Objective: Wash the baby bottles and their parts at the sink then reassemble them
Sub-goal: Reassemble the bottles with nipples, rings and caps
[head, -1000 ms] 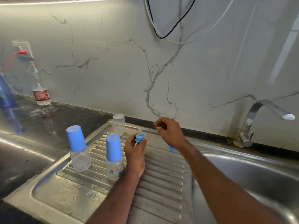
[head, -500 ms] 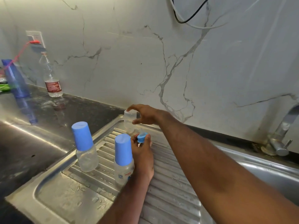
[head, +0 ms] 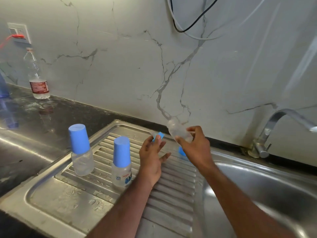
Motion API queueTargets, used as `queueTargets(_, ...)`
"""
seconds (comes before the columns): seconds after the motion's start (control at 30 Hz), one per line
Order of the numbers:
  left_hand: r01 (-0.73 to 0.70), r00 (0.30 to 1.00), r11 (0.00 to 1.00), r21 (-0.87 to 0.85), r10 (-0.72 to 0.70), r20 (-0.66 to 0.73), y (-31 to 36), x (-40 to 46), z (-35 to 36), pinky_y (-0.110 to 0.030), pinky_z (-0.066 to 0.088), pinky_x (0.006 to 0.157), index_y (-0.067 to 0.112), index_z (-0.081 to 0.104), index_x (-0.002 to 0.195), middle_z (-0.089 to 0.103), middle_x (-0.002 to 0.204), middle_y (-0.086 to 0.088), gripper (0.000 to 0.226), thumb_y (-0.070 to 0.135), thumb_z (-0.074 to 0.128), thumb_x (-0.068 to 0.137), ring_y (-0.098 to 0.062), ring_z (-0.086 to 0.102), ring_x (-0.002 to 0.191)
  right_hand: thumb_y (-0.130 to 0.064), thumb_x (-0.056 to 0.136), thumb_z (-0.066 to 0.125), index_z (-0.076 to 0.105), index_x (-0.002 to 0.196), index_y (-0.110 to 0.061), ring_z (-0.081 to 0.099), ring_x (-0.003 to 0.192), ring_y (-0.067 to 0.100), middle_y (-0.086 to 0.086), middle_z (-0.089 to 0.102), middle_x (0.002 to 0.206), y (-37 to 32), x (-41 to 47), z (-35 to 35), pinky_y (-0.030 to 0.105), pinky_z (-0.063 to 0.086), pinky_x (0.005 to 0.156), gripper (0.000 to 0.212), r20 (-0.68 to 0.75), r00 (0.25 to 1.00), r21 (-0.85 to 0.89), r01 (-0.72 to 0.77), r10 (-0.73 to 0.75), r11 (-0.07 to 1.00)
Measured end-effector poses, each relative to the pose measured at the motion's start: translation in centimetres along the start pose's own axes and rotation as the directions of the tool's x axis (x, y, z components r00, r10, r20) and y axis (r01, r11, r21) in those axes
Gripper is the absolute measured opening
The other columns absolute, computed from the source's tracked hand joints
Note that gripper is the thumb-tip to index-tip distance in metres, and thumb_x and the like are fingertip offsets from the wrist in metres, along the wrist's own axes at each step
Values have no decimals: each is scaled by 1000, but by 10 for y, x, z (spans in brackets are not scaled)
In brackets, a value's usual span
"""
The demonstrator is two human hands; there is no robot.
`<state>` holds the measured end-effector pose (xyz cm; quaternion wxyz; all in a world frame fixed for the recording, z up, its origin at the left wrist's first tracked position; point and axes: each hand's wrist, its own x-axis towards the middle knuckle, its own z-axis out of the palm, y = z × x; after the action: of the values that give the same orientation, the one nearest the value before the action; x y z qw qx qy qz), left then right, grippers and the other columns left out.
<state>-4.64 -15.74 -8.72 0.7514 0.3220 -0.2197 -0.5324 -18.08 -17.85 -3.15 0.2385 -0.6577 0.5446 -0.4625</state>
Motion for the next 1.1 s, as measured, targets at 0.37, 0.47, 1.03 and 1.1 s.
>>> queueTargets(0.37, -233, 944, 937, 262, 152, 294, -5, -36, 14, -35, 56, 74, 16, 65, 112, 69, 101, -1, 37, 11, 82, 79, -17, 67, 93, -43, 80, 81, 57, 109, -30, 63, 96, 1, -11, 66, 105, 27, -87, -19, 27, 56, 82, 40, 143, 988, 161, 26, -50, 987)
queueTargets(0.47, -408, 886, 796, 447, 228, 404, -4, -32, 12, -26, 56, 81, 12, 65, 116, 70, 105, 9, 41, 6, 82, 80, -8, 67, 99, -50, 82, 74, 55, 122, -33, 63, 105, 5, -16, 61, 120, 24, -86, -23, 30, 57, 84, 47, 94, 994, 246, 33, -58, 969)
queueTargets(1.03, -569, 807, 346, 746, 60, 588, -10, -20, -1, -29, 54, 91, 25, 60, 131, 66, 119, 11, 77, 35, 94, 63, -6, 61, 108, -14, 89, 73, 71, 107, -27, 67, 94, 13, -8, 71, 102, 49, -67, -50, 31, 61, 83, 23, -41, 996, 329, -62, 80, 942)
queueTargets(1.1, -598, 781, 310, 739, 18, 624, -11, -20, -3, -33, 53, 95, 31, 60, 136, 64, 126, 12, 74, 34, 91, 69, -4, 59, 112, -12, 90, 72, 71, 108, -27, 67, 96, 12, -8, 71, 104, 50, -68, -53, 29, 60, 83, 24, -27, 998, 336, -41, 53, 941)
